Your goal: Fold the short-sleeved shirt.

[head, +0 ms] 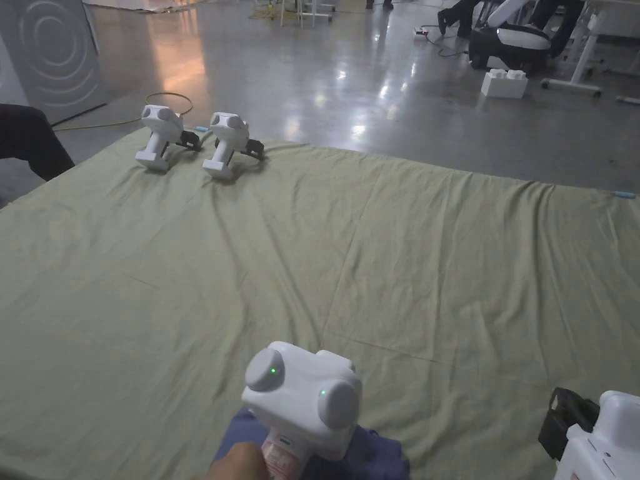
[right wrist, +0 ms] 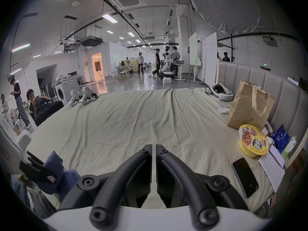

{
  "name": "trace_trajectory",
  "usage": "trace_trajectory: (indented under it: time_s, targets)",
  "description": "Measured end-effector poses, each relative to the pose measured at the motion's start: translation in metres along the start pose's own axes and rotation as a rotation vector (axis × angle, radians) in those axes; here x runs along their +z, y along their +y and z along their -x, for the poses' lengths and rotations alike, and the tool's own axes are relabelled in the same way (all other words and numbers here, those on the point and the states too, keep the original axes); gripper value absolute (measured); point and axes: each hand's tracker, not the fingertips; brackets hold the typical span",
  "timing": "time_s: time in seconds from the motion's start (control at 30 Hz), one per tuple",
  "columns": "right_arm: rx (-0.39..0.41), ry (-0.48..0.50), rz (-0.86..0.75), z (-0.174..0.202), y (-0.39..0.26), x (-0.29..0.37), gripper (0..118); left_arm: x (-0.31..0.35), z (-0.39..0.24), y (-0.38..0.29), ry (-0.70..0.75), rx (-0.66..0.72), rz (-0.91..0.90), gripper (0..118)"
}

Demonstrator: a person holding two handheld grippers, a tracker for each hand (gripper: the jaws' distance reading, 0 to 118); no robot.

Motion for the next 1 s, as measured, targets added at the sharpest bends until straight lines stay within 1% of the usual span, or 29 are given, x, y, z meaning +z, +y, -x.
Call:
trace_trajectory:
  time_s: [0.2,0.43,0.57,0.63,0.7,0.83,0.93,0.97,1.0]
  targets:
    - [-0.002,-0.002,0.014,-0.001,-0.003,-0.002,6,-0.004,-0.016,0.001,-0.012,-0.003,0.013,16]
    - [-0.005,0.002,0.025,0.001,-0.007,-0.006,6,-0.012,-0.019,0.003,-0.075,0.01,0.006,17]
    - [-0.001,0.004,0.03,0.002,-0.007,-0.005,6,-0.014,-0.004,0.003,-0.247,0.097,0.0,52]
    - [-0.002,0.004,0.03,0.001,-0.007,-0.005,6,-0.008,0.003,0.003,-0.257,0.095,-0.026,65]
    - [-0.002,0.002,0.03,0.0,-0.006,-0.004,6,0.002,0.011,0.002,-0.28,0.096,-0.059,65]
    - [-0.007,-0.001,0.031,-0.002,-0.006,-0.003,6,0.02,0.034,0.002,-0.386,0.19,-0.145,65]
    - [-0.01,-0.002,0.034,-0.002,-0.006,-0.002,6,0.019,0.041,-0.002,-0.355,0.203,-0.175,64]
    - [-0.01,-0.003,0.035,-0.002,-0.007,-0.003,6,0.012,0.042,-0.003,-0.342,0.203,-0.174,59]
    - [-0.011,-0.003,0.035,-0.003,-0.007,-0.002,6,0.003,0.041,-0.003,-0.329,0.21,-0.165,45]
